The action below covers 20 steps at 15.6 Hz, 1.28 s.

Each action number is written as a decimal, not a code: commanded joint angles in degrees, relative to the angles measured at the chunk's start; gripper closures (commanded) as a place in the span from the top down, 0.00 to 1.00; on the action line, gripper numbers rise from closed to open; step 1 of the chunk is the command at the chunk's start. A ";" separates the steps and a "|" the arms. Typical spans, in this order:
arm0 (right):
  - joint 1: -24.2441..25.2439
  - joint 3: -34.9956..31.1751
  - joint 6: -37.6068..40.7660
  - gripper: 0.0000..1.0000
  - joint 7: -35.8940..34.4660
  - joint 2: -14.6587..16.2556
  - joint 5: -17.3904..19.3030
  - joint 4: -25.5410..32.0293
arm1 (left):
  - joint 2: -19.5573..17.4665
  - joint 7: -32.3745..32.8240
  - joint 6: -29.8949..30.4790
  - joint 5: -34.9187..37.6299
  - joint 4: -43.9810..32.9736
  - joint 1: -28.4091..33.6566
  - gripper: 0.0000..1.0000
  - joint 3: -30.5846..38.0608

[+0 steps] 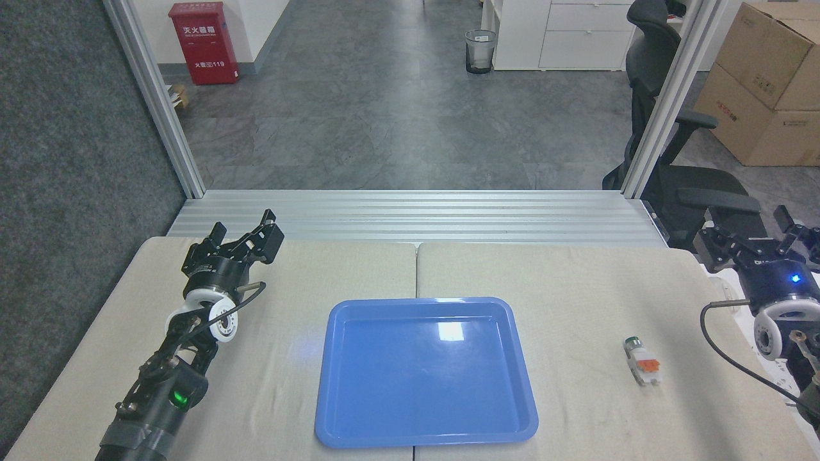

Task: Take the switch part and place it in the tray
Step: 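Lower the open right gripper over the switch part, then close the right gripper on the switch part and lift it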

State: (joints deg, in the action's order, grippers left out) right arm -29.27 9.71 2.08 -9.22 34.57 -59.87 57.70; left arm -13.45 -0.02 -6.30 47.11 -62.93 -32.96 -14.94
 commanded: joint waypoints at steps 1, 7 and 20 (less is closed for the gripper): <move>2.10 -0.22 -0.06 0.99 0.08 2.52 0.11 2.85 | 0.00 0.02 -0.03 0.00 0.00 0.00 1.00 0.00; 17.22 -0.22 1.87 1.00 -0.27 -5.37 0.37 5.41 | 0.00 0.02 -0.03 0.00 0.00 0.00 1.00 0.00; 23.38 -0.22 2.05 0.99 -1.24 -14.97 3.17 0.66 | 0.00 0.02 -0.03 0.00 0.00 0.00 1.00 0.00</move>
State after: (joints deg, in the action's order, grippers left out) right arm -6.98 9.55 3.93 -10.46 24.53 -58.86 60.16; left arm -13.45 -0.01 -6.30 47.11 -62.95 -32.96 -14.94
